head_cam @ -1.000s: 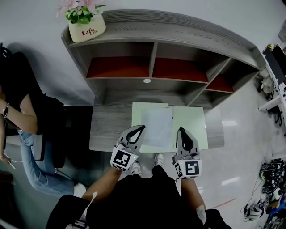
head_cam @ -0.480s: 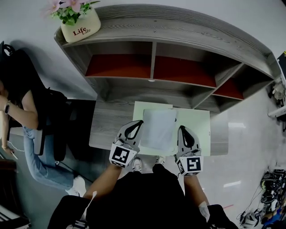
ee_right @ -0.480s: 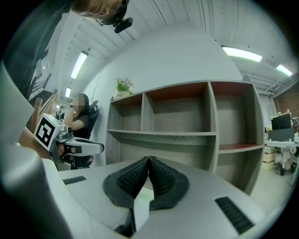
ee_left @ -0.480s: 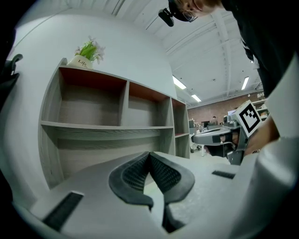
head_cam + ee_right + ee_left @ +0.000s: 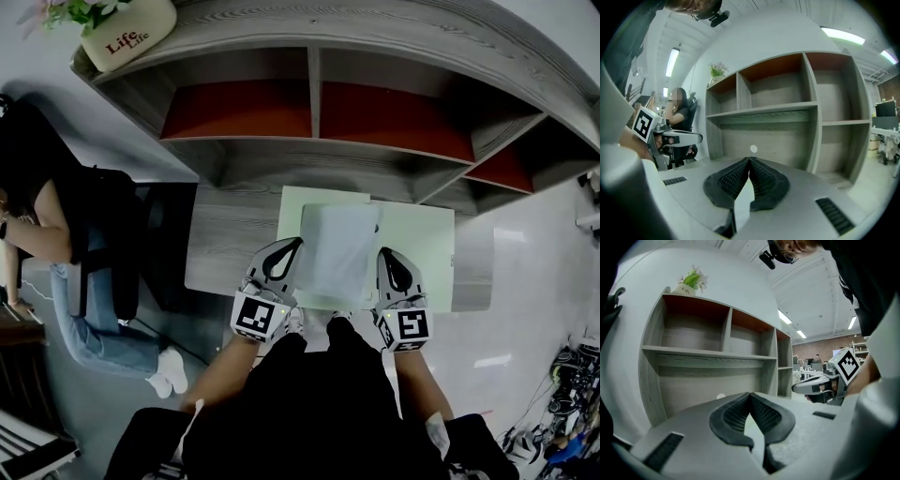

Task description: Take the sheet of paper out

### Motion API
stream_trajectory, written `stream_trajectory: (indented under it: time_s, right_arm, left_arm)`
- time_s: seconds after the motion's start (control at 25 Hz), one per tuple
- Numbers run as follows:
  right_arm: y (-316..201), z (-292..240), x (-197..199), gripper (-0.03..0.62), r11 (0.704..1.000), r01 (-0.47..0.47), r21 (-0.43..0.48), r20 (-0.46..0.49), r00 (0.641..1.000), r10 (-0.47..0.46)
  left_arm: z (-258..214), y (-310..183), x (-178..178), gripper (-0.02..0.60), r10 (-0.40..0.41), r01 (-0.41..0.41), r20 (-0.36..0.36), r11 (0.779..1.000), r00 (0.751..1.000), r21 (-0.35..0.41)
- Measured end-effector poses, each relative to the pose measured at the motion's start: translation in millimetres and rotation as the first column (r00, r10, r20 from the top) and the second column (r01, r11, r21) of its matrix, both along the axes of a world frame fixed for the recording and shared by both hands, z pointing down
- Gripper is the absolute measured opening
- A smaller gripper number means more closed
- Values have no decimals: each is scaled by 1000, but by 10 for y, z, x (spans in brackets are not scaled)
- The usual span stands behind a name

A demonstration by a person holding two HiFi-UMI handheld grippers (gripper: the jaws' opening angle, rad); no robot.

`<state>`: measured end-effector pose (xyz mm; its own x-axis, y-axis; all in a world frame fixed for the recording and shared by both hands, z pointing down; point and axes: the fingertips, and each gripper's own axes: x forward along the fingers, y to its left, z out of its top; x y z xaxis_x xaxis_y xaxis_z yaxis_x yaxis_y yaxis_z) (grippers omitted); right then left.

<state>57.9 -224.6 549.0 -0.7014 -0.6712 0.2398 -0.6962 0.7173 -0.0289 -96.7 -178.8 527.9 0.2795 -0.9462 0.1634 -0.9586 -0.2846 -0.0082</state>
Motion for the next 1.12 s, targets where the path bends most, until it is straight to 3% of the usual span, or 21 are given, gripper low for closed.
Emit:
stream_trajectory:
  time_s: [0.12, 0.24, 0.48, 0.76, 0.96, 1.12]
  right_arm:
    - [-2, 242, 34, 23, 998, 10, -60, -23, 1000, -11]
    - [12, 478, 79, 23, 992, 16, -126, -44, 999, -21]
    - [3, 983, 133, 23, 971, 37, -235, -80, 995, -58]
    - [38, 1366, 146, 23, 937, 54, -345, -98, 991, -93]
    - [44, 1651, 154, 27, 870, 40, -491, -75, 993, -89]
    - [27, 1822, 146, 115, 802, 31, -597, -42, 997, -70]
  left_arm:
    - [127, 35, -34, 8, -40, 38, -27, 997, 999, -60]
    - [152, 35, -35, 8, -34, 33, -3, 998, 999, -46]
    - [307, 3, -59, 8, -65, 63, -15, 992, 998, -109]
    - [349, -70, -72, 8, -53, 54, 16, 995, 998, -79]
    - [397, -66, -79, 8, -56, 57, 5, 994, 998, -94]
    - [440, -37, -114, 8, -84, 82, -10, 990, 996, -117]
